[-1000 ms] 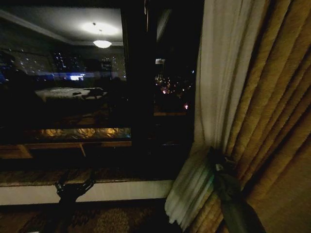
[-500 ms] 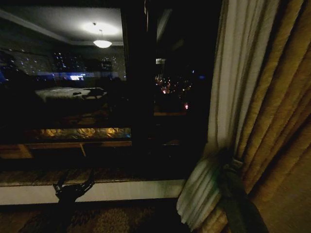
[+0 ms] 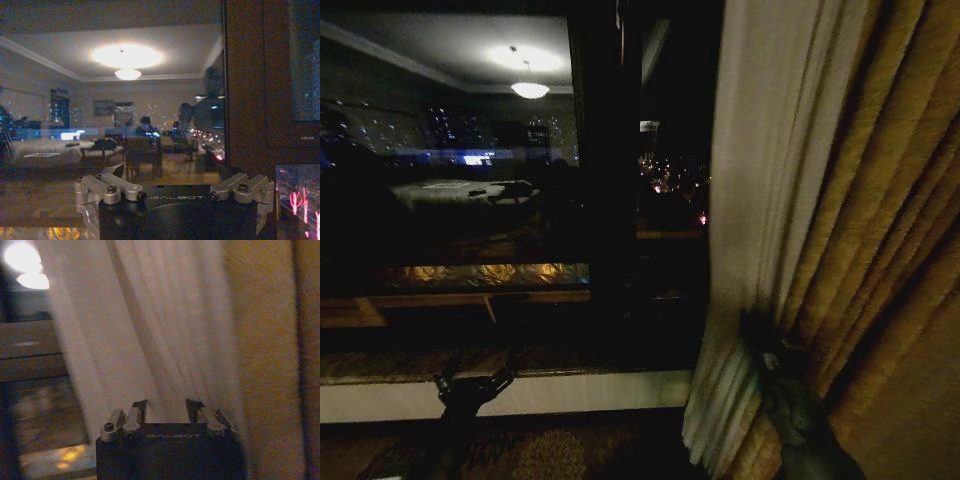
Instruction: Open the curtains by pulling them apart, changing their state from closed to fully open.
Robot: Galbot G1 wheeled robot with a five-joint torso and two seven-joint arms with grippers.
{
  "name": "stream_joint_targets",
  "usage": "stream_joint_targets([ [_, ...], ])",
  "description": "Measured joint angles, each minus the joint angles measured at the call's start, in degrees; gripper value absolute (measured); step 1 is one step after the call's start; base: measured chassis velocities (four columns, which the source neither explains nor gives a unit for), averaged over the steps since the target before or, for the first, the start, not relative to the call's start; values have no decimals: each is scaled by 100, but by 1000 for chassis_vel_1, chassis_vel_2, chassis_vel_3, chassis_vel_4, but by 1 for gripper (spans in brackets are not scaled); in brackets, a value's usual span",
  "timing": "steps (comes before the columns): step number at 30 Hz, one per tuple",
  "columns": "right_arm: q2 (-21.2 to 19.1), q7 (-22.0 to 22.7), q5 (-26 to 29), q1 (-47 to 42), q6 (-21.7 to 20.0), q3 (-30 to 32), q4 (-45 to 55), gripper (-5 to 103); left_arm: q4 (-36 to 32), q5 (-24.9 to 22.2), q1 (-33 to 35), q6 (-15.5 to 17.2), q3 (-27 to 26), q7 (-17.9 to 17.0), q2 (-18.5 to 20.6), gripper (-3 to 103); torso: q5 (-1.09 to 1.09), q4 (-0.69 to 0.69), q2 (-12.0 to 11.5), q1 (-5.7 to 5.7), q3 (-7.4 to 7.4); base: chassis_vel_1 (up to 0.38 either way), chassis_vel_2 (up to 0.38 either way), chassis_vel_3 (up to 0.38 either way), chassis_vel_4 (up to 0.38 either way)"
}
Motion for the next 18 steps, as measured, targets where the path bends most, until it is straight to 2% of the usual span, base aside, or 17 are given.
stream_joint_targets([
  [4,54,-483,-336,-642,-148,-213,766,66,0,-167,-31,134,-16,-24,28,100,-2,0,0,0,0,0,0,0,0],
  [7,102,-526,-416,-843,-148,-281,993,72,0,-219,-27,158,-26,-25,31,100,-1,-1,1,0,-1,0,0,0,0],
  [12,171,-498,-815,-1045,-116,-421,1308,93,0,-255,10,168,-33,-25,48,100,-1,0,1,0,0,0,0,0,0],
  [13,171,-498,-815,-1045,-116,-421,1308,93,0,-255,10,168,-33,-25,48,100,-1,0,1,0,0,0,0,0,0],
  [15,188,-473,-966,-1058,-95,-464,1363,99,0,-255,17,171,-33,-25,50,100,0,1,0,0,0,0,0,0,0],
  [18,221,-418,-1121,-1005,-62,-490,1367,100,0,-255,29,173,-31,-18,50,100,1,0,0,0,0,22,43,-41,-64],
])
